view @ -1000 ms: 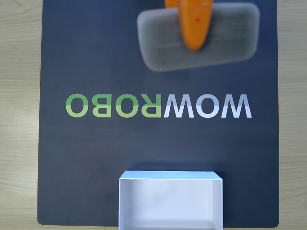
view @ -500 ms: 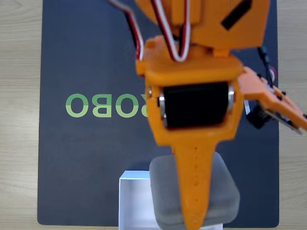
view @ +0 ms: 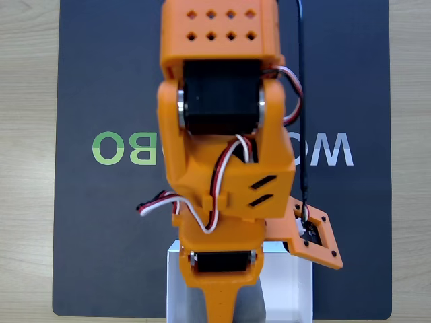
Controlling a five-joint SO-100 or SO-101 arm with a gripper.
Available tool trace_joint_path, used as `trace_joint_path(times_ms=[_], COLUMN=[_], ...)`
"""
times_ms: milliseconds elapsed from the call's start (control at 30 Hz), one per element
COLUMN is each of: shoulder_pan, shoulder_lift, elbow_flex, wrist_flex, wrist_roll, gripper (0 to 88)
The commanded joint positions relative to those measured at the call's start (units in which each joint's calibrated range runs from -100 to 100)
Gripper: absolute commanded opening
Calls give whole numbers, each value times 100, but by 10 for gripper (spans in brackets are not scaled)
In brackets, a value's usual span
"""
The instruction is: Grab the usb to bin
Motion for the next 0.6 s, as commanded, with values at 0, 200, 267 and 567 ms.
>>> trace_joint_path(times_ms=[0, 200, 267, 567], shoulder_pan=[38, -21, -37, -147], shoulder_lift=[139, 699, 919, 1572], elbow_flex=[-744, -1258, -1457, -2090], wrist_flex=[-118, -127, -127, -83], wrist_roll=[13, 13, 13, 224], gripper=[134, 140, 140, 141])
